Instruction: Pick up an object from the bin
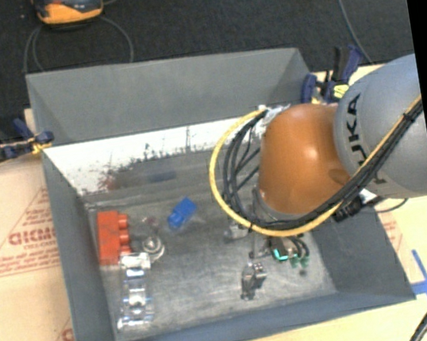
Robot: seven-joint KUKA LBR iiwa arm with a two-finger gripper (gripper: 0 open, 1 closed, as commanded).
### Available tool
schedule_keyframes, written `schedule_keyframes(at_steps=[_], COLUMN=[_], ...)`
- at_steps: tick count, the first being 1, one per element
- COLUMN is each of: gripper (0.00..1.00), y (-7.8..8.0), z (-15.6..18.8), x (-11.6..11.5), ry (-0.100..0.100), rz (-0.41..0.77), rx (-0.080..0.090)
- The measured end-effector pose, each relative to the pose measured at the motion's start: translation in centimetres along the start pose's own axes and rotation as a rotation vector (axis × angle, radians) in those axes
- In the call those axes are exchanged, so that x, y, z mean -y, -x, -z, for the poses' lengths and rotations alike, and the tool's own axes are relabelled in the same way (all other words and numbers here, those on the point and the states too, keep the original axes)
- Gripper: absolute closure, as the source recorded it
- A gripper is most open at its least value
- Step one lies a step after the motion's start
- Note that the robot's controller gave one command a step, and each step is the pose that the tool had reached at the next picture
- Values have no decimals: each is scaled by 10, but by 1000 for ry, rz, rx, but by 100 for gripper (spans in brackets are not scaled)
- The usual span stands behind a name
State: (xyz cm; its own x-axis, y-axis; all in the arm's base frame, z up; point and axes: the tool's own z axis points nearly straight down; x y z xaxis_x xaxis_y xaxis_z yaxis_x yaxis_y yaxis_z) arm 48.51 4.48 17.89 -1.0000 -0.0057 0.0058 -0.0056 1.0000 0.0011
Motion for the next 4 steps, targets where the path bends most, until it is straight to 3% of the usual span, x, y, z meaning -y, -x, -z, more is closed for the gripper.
schedule_keyframes(at_steps=[1, 2, 3, 4], gripper=[0, 0, 0, 0], y=[140, 108, 84, 75], z=[-104, -75, -58, -87], x=[-46, -116, -116, -128], ry=[-3, 2, -4, -7], rz=[399, 316, 448, 572], rx=[13, 12, 5, 33])
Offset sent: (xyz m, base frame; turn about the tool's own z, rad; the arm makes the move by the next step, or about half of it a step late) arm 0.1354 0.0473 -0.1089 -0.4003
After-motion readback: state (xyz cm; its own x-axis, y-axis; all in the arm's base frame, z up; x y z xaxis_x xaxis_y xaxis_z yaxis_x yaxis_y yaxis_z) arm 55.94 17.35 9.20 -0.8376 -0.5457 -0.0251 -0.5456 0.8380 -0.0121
